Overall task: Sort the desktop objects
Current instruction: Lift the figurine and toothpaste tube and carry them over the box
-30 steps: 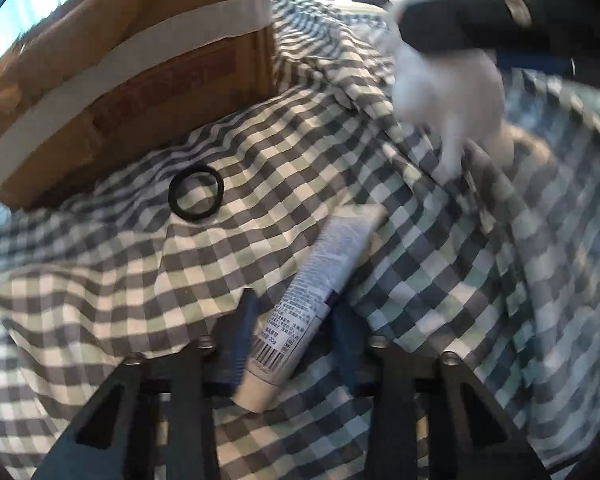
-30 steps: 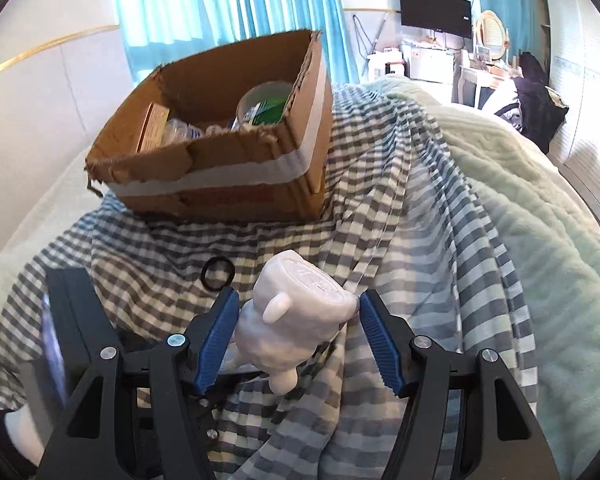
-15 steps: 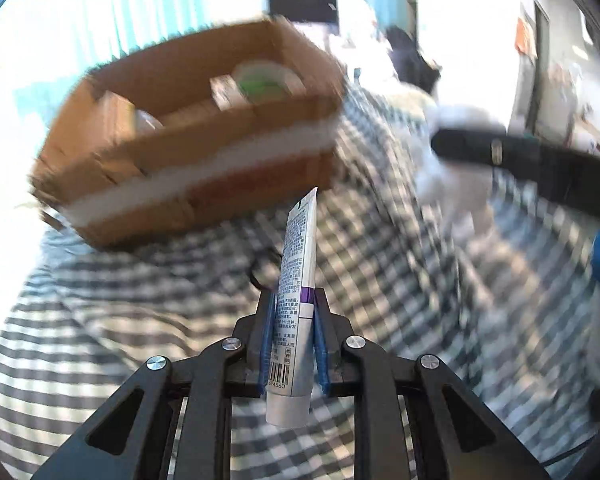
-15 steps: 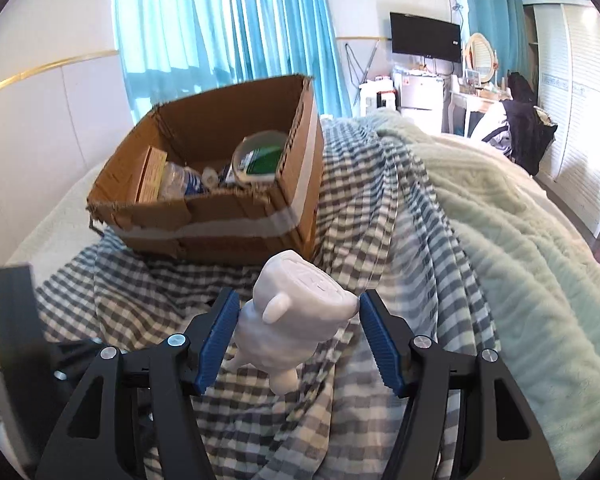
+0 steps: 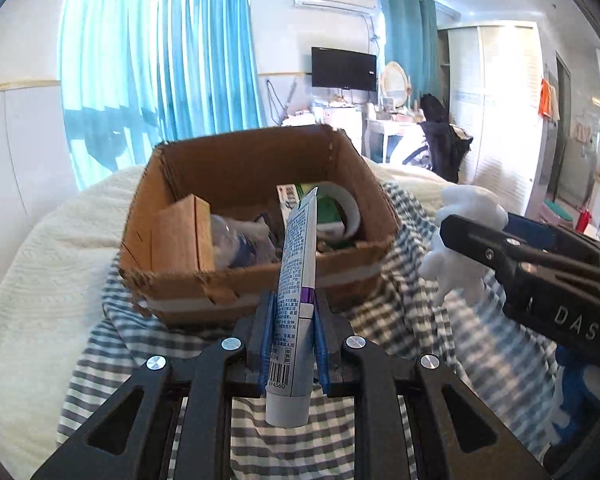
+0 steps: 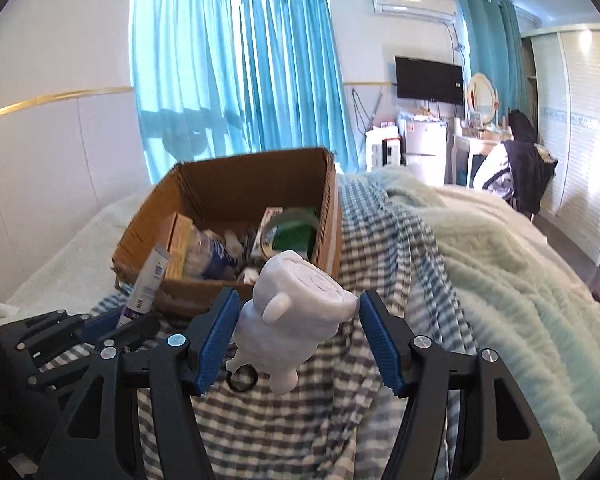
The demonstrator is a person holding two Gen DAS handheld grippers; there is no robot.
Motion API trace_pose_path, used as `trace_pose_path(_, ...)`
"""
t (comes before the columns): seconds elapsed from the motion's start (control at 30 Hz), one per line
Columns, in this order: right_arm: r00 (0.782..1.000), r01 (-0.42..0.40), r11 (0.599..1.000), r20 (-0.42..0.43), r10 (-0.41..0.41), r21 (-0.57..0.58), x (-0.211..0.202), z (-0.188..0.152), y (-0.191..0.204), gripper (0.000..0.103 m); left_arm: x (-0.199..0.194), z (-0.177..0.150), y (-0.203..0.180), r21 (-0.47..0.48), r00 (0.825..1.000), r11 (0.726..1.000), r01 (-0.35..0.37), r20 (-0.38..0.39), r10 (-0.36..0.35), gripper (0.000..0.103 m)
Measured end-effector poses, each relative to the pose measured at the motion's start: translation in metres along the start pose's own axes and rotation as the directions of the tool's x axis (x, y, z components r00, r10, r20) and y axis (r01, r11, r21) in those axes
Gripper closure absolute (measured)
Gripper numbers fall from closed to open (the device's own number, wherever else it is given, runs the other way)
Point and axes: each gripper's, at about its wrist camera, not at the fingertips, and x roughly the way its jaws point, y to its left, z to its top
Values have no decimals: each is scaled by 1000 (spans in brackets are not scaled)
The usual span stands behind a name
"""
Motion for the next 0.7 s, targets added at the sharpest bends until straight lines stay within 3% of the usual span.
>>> trace_pose_path(0.47,993,-16,1000,115,19,-21,-3,46,12,41,-9,45,28,-66,994,995,-69,75,74,85)
trace_pose_path(0.7,987,-22,999,157,29,-50,2,59,18,41,-3,55,33,-58,994,996,-63,83,67,85)
